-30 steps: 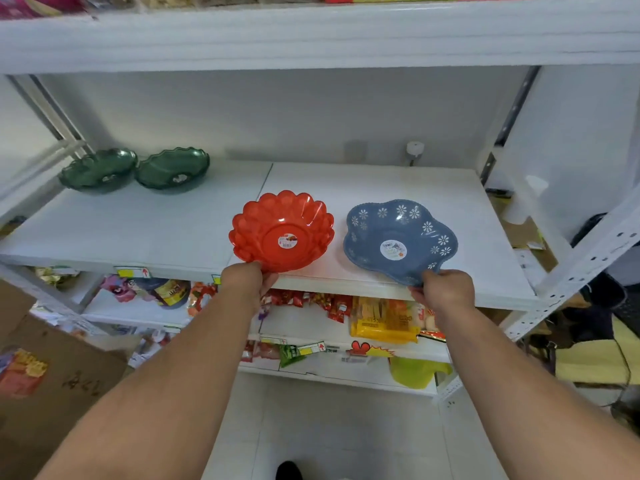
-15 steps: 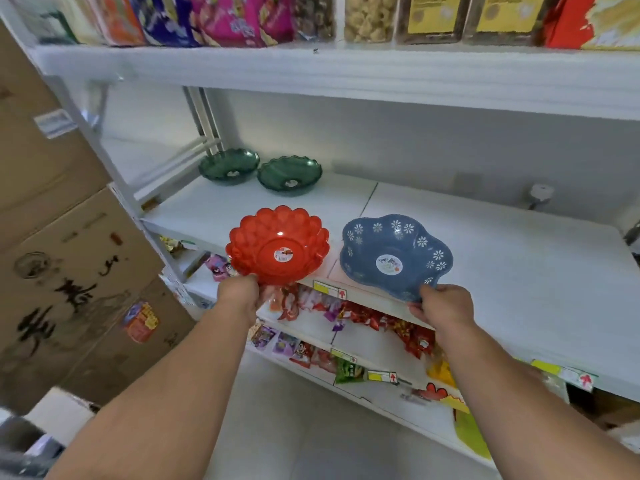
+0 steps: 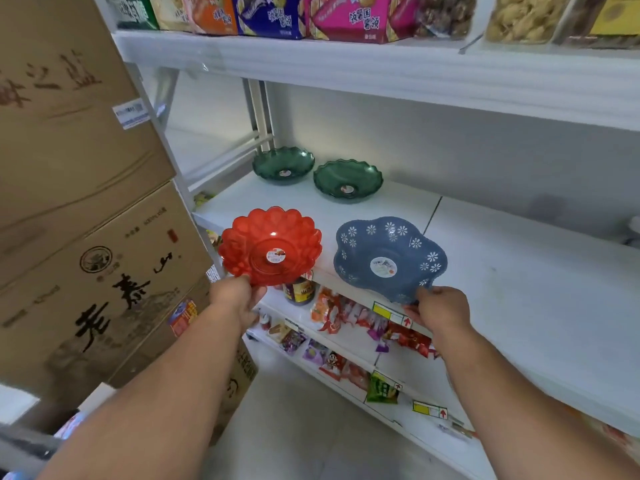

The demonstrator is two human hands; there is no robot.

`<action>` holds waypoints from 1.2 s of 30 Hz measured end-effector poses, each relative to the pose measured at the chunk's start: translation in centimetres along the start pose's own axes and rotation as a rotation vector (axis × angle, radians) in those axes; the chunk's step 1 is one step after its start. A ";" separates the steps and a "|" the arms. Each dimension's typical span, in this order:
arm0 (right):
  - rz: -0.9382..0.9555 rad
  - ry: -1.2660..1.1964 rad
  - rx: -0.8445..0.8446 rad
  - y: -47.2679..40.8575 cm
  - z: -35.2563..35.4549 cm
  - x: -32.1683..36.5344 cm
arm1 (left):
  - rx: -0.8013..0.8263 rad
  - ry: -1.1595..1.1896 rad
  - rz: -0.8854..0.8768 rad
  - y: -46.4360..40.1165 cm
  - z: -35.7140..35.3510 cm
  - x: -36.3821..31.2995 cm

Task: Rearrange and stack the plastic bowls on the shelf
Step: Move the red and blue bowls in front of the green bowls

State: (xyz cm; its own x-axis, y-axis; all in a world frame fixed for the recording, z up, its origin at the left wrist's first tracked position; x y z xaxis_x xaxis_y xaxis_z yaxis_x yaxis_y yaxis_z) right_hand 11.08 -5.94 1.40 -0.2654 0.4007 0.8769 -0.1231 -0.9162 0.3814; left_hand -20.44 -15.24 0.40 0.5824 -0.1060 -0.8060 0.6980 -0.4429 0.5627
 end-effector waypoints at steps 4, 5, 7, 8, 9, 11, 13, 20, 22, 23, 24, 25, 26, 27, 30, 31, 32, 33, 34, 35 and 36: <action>0.015 0.011 0.033 -2.0 -2.5 1.1 | -0.015 0.015 -0.009 -2.5 -0.4 -1.6; 0.020 0.006 0.044 -2.6 -3.0 1.3 | -0.015 0.007 -0.016 -3.2 -0.6 -2.0; 0.032 -0.006 0.062 -3.6 -4.0 1.9 | -0.023 0.002 -0.033 -4.8 -1.0 -2.7; 0.035 -0.013 0.065 -4.1 -4.5 2.1 | -0.032 0.004 -0.045 -5.7 -1.3 -3.0; 0.034 -0.018 0.066 -4.6 -5.0 2.3 | -0.043 0.005 -0.056 -6.6 -1.5 -3.3; 0.031 -0.024 0.076 -5.3 -5.8 2.7 | -0.061 0.005 -0.065 -8.0 -1.9 -3.8; 0.027 -0.026 0.083 -6.0 -6.6 3.1 | -0.064 0.021 -0.064 -9.0 -2.5 -4.2; 0.007 -0.012 0.087 -6.7 -9.5 4.3 | -0.050 0.027 -0.014 -12.9 -3.2 -6.3; 0.005 -0.017 0.076 -6.9 -10.8 4.6 | -0.042 0.006 -0.009 -14.3 -3.2 -7.0; 0.002 -0.017 0.069 -6.9 -11.4 4.7 | -0.037 -0.004 -0.011 -15.1 -3.2 -7.4; -0.002 -0.014 0.061 -6.9 -12.2 4.8 | -0.029 -0.017 -0.013 -16.0 -3.2 -7.7; -0.010 -0.006 0.049 -6.9 -12.9 4.9 | -0.018 -0.035 -0.011 -16.8 -3.2 -8.1; -0.019 0.002 0.038 -6.7 -13.7 5.0 | -0.005 -0.054 -0.009 -17.6 -3.2 -8.5; -0.025 0.011 0.024 -6.6 -14.5 5.0 | 0.006 -0.068 -0.009 -18.4 -3.2 -8.8; -0.019 0.071 -0.023 -6.4 -16.7 5.2 | 0.032 -0.096 0.012 -20.5 -3.4 -9.7; -0.017 0.086 -0.037 -6.4 -17.3 5.3 | 0.043 -0.096 0.016 -21.1 -3.4 -9.9; -0.015 0.092 -0.051 -6.3 -17.9 5.3 | 0.056 -0.087 0.015 -21.6 -3.5 -10.1; -0.018 0.093 -0.065 -6.3 -18.5 5.3 | 0.070 -0.081 0.014 -22.1 -3.6 -10.3; -0.021 0.093 -0.078 -6.2 -19.0 5.3 | 0.083 -0.081 0.016 -22.6 -3.7 -10.4; -0.026 0.093 -0.088 -6.0 -19.6 5.3 | 0.093 -0.080 0.021 -22.9 -3.7 -10.6; -0.031 0.093 -0.096 -5.9 -20.1 5.4 | 0.100 -0.080 0.029 -23.3 -3.6 -10.8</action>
State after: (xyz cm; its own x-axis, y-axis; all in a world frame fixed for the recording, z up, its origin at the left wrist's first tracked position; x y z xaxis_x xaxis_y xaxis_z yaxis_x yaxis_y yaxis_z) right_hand -8.81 1.74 -1.99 -0.3468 0.4317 0.8327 -0.2226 -0.9003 0.3740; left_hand -41.50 -0.52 -3.35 0.5637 -0.1892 -0.8040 0.6343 -0.5244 0.5681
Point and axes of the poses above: each hand's wrist, its own y-axis away from the middle knuckle, its own z-axis out of the back of the hand, x = y × z, the point moved 1 cm from there along -y, towards the middle knuckle, and after that the axes turned 7 degrees about y, right-handed, at the moved point
